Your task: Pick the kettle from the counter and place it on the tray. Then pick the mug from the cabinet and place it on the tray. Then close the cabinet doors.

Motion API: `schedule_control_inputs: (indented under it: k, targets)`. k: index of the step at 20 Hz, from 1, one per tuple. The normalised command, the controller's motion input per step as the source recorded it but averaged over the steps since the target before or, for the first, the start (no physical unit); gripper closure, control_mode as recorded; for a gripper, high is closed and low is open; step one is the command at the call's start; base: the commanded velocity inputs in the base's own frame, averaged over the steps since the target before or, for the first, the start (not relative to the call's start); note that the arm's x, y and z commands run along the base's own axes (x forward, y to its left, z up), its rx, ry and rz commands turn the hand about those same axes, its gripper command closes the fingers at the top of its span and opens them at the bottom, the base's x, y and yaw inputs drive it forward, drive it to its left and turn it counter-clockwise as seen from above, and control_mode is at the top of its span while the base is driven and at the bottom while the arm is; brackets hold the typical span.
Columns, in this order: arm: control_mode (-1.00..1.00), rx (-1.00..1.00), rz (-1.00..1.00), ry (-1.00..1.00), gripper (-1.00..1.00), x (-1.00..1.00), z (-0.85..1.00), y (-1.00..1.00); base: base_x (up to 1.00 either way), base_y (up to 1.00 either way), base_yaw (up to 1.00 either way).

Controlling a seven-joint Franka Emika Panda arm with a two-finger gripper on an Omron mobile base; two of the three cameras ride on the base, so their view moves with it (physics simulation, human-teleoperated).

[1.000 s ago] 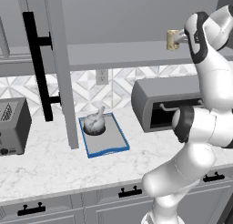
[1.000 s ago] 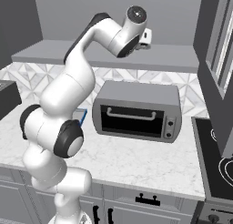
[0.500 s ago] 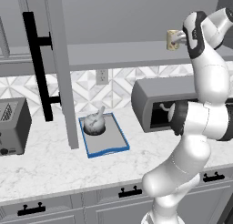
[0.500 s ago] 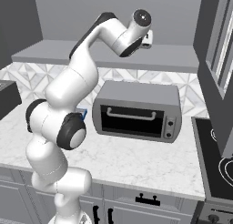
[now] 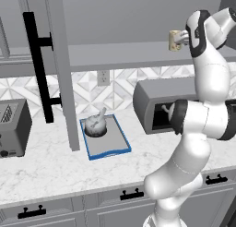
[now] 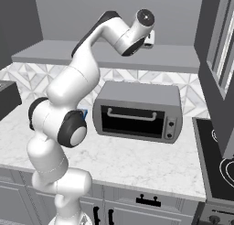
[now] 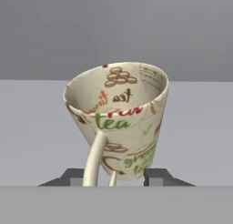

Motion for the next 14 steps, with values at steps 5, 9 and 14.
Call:
schedule_control_inputs:
  k: [5, 9, 14]
  targets:
    - [-1.00, 0.00, 0.00, -0.01, 1.00, 0.00, -0.03, 0.05, 0.00, 0.00, 0.00]
    - [-1.00, 0.00, 0.00, -0.11, 1.00, -0.37, 0.00, 0.01, 0.00, 0.00, 0.00]
    - [-1.00, 0.00, 0.08, -0.24, 1.00, -1.00, 0.00, 0.00, 0.00, 0.00, 0.00]
